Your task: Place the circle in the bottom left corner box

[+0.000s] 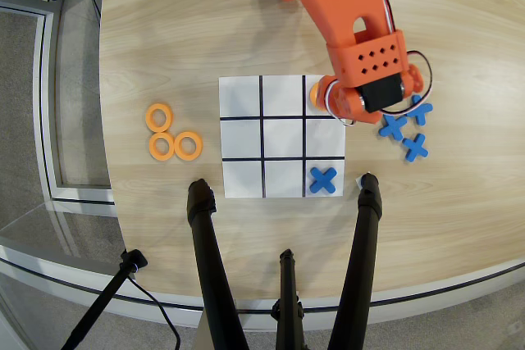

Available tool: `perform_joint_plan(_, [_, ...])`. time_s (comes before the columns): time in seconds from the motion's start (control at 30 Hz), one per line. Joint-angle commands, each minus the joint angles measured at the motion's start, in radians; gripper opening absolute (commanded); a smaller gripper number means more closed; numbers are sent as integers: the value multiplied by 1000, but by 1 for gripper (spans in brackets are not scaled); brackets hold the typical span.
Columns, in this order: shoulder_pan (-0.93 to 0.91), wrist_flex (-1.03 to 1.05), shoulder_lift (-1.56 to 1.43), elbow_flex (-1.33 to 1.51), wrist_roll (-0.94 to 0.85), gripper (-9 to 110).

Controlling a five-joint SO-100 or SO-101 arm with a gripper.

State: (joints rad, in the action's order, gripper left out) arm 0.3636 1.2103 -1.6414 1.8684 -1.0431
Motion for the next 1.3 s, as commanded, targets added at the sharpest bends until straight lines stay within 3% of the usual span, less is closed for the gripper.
perform_joint_plan(0.0, [14,141,-127,-124,-12,13])
perform_joint_plan(0.13, [8,227,-394,-63,-55,13])
perform_joint_plan(0.3, [-48,221,-936,416,-247,13])
perform_joint_plan(0.53, [-210,-101,-1456,1117,-462,13])
perform_joint_plan(0.63, [-258,-124,-1572,1273,-494,13])
perform_joint_plan(0.77, [-310,-57,-1658,1333,-506,11])
perform_joint_plan(0.87, [-322,14,-1704,1335,-502,0])
perform_joint_plan(1.03, [-370,97,-1717,1335,-492,0])
perform_joint_plan(1.27, [-598,94,-1715,1335,-492,0])
